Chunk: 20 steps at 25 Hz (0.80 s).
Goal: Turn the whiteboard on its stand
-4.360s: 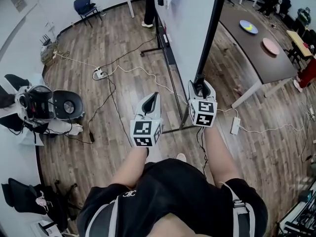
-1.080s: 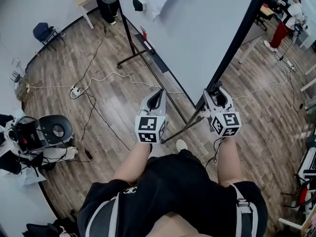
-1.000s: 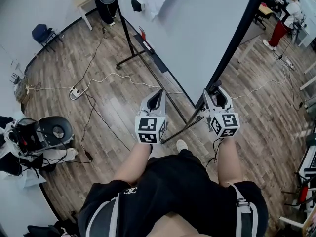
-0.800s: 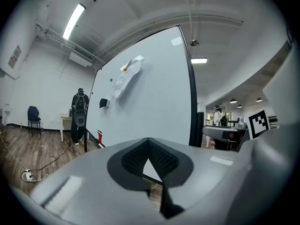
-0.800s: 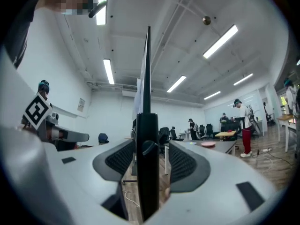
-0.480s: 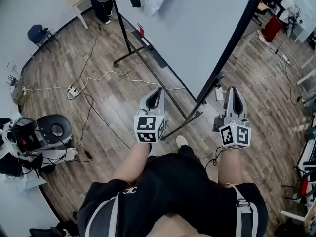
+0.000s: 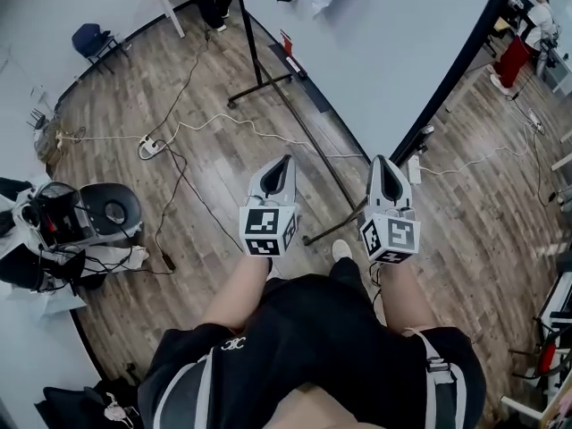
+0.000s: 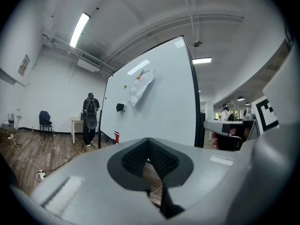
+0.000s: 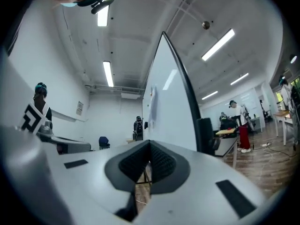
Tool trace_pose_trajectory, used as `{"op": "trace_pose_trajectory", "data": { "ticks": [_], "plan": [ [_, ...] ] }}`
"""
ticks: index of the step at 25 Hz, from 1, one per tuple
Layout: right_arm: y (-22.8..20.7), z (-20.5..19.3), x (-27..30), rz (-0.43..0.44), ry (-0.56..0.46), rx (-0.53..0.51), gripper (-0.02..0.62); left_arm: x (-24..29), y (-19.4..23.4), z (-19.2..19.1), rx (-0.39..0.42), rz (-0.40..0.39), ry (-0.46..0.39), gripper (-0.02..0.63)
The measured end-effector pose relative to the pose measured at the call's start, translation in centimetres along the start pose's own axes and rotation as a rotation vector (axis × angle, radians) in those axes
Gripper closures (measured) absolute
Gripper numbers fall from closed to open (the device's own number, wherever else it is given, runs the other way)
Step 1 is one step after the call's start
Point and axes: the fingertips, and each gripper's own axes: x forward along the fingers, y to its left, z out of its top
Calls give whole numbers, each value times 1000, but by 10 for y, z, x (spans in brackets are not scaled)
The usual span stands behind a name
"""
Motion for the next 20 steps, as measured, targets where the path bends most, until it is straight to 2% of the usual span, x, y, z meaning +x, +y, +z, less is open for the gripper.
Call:
{"op": "trace_pose_trajectory", "data": {
  "ticks": [7,20],
  "plan": [
    [50,-28,12,66,82,-9,591,-30,30,-3,-10,62,-8,603],
    [75,-28,12,109,84,-14,591,-49,41,1,-7,79,-21,603]
  ]
}}
